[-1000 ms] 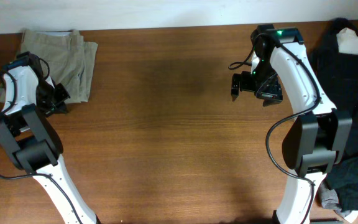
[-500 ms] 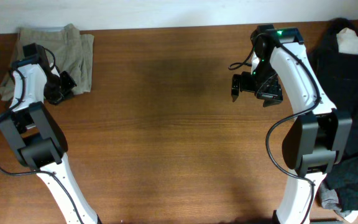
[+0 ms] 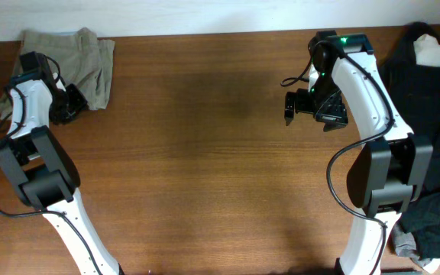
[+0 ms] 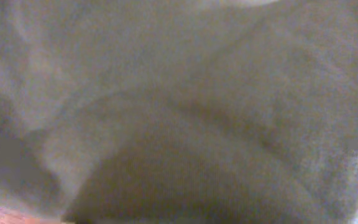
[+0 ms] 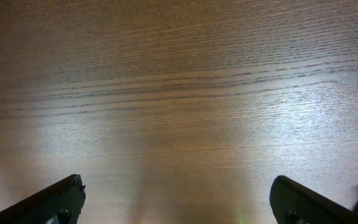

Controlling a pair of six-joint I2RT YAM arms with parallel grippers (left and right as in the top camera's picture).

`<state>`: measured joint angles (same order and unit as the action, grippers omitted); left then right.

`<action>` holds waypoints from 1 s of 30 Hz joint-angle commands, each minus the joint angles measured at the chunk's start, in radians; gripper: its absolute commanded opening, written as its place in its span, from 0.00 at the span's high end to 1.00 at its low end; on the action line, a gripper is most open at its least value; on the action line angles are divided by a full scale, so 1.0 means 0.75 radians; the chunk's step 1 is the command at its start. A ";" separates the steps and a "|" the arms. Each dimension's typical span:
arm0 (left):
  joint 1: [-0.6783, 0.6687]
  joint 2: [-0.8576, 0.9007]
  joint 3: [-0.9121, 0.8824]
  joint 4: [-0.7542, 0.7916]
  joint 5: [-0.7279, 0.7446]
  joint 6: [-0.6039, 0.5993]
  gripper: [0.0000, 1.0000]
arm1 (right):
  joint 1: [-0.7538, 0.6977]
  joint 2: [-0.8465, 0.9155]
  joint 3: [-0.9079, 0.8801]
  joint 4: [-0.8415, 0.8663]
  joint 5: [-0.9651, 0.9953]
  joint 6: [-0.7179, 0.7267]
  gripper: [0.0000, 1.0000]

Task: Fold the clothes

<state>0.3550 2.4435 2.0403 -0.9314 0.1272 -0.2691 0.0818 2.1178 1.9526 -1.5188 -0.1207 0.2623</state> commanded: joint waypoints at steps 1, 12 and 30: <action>0.010 0.063 0.012 -0.071 -0.014 0.032 0.59 | -0.005 -0.025 0.014 0.003 -0.003 0.024 0.01; -0.007 -0.021 0.550 -0.706 0.011 0.002 0.30 | -0.005 -0.272 0.018 -0.019 0.001 0.036 0.01; -0.301 -1.169 -0.023 -0.775 -0.037 0.041 0.28 | 0.233 -1.580 -0.734 0.003 0.391 0.186 0.01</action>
<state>0.2050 1.7405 2.2513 -1.6363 0.1341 -0.2535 0.2497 1.0756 1.5585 -1.6150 0.0978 0.3698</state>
